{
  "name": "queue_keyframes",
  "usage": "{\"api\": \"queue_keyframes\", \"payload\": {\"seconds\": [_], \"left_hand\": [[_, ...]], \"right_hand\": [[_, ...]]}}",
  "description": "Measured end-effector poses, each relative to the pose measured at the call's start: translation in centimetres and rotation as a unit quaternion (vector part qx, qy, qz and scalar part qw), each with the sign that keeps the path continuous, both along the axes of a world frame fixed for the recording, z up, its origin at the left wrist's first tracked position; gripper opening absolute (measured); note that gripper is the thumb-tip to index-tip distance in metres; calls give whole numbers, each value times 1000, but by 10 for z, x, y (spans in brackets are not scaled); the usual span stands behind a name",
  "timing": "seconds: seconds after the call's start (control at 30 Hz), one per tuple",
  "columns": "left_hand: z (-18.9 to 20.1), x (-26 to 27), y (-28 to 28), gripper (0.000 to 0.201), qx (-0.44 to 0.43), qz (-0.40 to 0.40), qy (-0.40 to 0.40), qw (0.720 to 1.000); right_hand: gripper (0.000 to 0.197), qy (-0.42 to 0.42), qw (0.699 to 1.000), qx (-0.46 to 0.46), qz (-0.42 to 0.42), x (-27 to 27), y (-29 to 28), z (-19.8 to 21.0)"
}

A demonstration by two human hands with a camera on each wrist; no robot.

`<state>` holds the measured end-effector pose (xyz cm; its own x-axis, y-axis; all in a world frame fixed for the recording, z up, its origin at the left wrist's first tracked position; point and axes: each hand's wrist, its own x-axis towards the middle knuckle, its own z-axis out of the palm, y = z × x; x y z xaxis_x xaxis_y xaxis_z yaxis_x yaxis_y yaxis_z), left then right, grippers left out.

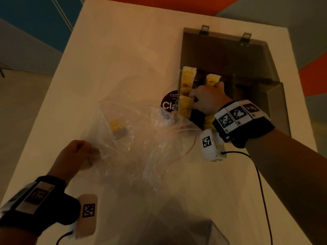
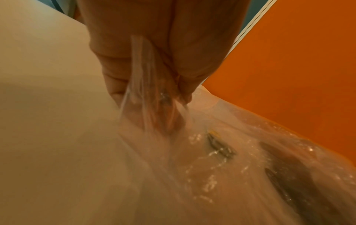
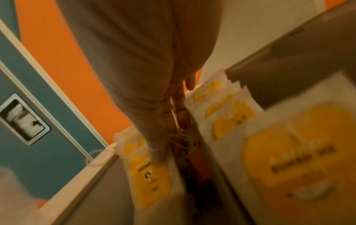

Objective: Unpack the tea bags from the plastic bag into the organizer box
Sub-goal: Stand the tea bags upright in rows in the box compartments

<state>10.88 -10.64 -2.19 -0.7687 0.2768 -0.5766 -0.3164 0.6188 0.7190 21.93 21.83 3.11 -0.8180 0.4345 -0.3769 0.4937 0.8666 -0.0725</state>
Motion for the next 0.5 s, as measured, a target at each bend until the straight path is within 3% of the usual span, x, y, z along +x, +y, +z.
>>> {"api": "queue_keyframes", "payload": {"seconds": [0.13, 0.27, 0.33, 0.4, 0.43, 0.5], "left_hand": [[-4, -4, -1, 18, -12, 11, 1, 1000], [-4, -3, 0, 17, -3, 18, -7, 1000], [-1, -4, 0, 19, -1, 26, -7, 1000], [3, -8, 0, 12, -12, 27, 31, 999], [6, -11, 1, 16, -26, 25, 68, 997], [18, -18, 6, 31, -35, 39, 137, 989]], "right_hand": [[21, 58, 998, 35, -22, 0, 3, 1], [31, 45, 998, 26, -21, 6, 2, 8], [30, 125, 989, -37, -75, 14, 0, 24], [13, 190, 968, -130, -101, 33, -3, 49], [5, 178, 960, -193, -96, 47, -6, 60], [8, 103, 926, -354, -78, 75, -24, 76]]}}
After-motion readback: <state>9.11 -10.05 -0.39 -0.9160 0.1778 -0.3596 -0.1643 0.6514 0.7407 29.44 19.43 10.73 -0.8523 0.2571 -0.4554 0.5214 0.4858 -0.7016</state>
